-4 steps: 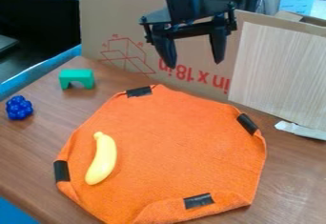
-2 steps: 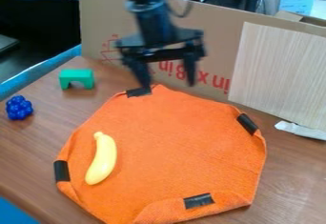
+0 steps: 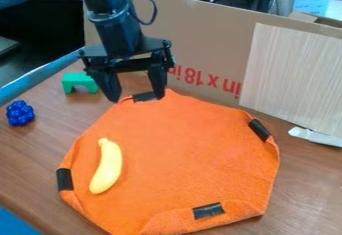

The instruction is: Moved the banana from the top edge of the cloth to the left of the table

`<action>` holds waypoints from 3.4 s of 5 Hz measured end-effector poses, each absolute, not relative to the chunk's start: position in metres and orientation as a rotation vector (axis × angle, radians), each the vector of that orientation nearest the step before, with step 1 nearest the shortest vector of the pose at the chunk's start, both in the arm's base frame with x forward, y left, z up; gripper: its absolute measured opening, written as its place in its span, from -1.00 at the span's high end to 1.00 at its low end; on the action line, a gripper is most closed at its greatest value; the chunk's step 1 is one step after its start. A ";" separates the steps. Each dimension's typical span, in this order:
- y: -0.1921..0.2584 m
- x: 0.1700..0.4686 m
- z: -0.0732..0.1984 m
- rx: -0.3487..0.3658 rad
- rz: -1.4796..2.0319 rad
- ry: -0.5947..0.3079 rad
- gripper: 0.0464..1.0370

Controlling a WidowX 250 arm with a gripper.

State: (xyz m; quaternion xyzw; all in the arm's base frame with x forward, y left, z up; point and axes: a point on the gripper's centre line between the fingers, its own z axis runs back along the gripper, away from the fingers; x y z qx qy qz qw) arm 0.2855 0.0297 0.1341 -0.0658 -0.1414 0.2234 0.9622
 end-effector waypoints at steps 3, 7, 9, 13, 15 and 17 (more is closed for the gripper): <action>0.055 0.258 0.084 0.054 0.488 -0.276 -0.93; 0.084 0.261 0.001 0.038 0.616 -0.236 -0.91; 0.098 0.267 -0.010 -0.033 0.697 -0.198 -0.20; 0.123 0.275 0.056 -0.234 0.804 -0.181 -0.07; 0.182 0.303 0.048 -0.167 0.936 -0.214 -0.07; 0.232 0.320 0.042 -0.106 1.042 -0.263 -0.07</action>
